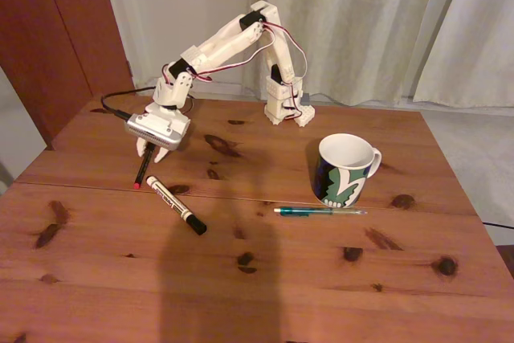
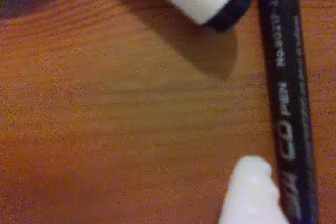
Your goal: Clean up the desk and place the pens and markers into the cup
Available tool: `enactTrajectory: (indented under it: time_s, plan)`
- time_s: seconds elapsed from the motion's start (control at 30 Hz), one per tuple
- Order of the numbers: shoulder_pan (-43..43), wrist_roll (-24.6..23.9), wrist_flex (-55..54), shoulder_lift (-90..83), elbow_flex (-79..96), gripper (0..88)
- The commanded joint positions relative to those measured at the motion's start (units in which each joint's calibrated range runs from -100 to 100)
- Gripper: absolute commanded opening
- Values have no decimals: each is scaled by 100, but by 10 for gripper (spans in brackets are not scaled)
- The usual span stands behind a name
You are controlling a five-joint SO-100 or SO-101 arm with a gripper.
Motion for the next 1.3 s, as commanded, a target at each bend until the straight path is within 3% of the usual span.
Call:
enactTrajectory:
  time_s: [0.0,0.13,1.27]
  plan:
    - [-28,52,1039,-231,-992,137]
    - [-36,42,1538,-181,-1488,137]
    - [238,58,1520,1375,-2471,137]
